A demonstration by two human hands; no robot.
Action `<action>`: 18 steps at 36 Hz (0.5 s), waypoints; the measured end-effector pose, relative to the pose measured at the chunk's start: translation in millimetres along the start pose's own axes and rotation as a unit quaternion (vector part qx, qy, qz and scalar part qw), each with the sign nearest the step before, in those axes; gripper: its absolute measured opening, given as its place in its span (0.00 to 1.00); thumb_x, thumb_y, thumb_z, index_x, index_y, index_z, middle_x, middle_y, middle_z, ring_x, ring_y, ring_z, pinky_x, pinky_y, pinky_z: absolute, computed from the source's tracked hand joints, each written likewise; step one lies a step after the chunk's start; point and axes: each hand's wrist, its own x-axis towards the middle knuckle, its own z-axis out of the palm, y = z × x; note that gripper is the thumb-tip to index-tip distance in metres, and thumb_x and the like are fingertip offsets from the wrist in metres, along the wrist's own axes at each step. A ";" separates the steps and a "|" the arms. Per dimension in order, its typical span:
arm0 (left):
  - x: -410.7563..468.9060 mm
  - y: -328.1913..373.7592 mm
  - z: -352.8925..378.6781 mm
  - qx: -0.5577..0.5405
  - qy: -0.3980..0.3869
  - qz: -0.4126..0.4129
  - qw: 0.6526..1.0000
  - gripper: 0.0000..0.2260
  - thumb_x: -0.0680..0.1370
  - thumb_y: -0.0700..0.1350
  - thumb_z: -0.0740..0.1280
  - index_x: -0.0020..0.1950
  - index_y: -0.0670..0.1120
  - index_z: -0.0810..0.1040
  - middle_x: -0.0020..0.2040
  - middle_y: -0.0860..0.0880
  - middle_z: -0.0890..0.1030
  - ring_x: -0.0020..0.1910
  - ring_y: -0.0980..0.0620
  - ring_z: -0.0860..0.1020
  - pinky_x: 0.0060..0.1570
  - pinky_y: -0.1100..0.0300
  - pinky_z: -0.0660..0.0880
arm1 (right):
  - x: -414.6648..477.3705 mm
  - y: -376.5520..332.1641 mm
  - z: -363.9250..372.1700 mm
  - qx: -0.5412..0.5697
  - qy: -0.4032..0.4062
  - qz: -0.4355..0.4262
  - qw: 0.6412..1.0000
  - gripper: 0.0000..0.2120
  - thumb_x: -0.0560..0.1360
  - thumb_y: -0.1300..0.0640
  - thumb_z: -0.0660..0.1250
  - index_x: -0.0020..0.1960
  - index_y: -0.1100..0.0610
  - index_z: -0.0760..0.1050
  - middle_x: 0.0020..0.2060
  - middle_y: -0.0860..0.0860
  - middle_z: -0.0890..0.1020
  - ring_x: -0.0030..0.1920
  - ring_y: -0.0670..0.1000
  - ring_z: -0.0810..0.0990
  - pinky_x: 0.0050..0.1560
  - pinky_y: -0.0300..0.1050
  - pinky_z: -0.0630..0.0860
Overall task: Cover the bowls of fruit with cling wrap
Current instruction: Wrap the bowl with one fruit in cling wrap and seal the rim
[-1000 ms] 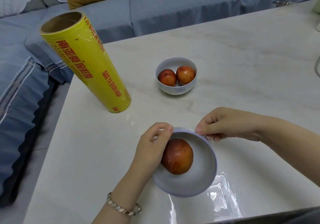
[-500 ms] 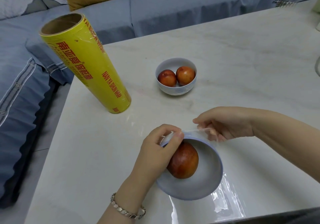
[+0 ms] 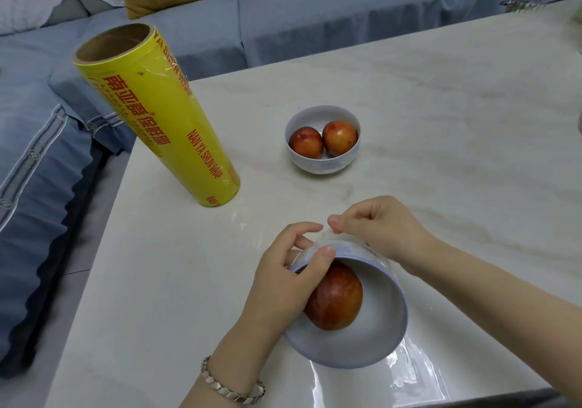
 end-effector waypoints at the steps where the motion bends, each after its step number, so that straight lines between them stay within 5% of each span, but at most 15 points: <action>1: 0.2 0.7 -0.1 -0.003 -0.004 0.002 1.000 0.10 0.64 0.60 0.66 0.45 0.65 0.77 0.39 0.61 0.78 0.38 0.61 0.78 0.37 0.73 0.72 | 0.2 0.9 1.6 -0.018 0.009 0.000 1.000 0.10 0.70 0.51 0.72 0.36 0.58 0.83 0.27 0.45 0.80 0.26 0.38 0.75 0.30 0.27 0.70; 6: 1.4 -0.9 0.2 -0.006 -0.014 0.034 0.999 0.07 0.67 0.56 0.67 0.42 0.66 0.81 0.44 0.60 0.81 0.45 0.63 0.78 0.45 0.74 0.71 | 1.0 0.6 2.8 -0.064 -0.006 0.028 0.998 0.11 0.69 0.51 0.72 0.38 0.59 0.84 0.34 0.53 0.84 0.34 0.45 0.77 0.39 0.39 0.75; 15: 4.0 -2.3 2.9 0.026 0.007 0.036 0.999 0.14 0.64 0.61 0.64 0.43 0.57 0.82 0.43 0.56 0.83 0.46 0.62 0.79 0.44 0.74 0.70 | 8.0 3.5 -4.4 -0.138 -0.046 0.081 0.986 0.19 0.68 0.46 0.72 0.38 0.64 0.81 0.32 0.54 0.77 0.36 0.48 0.72 0.38 0.42 0.71; 18: 3.5 -2.3 3.7 0.038 0.015 0.031 0.999 0.12 0.63 0.62 0.65 0.40 0.59 0.81 0.43 0.60 0.83 0.45 0.64 0.79 0.45 0.75 0.71 | 10.0 8.3 -12.3 -0.210 -0.026 0.065 0.975 0.13 0.68 0.49 0.72 0.39 0.60 0.82 0.34 0.51 0.81 0.38 0.48 0.78 0.39 0.40 0.73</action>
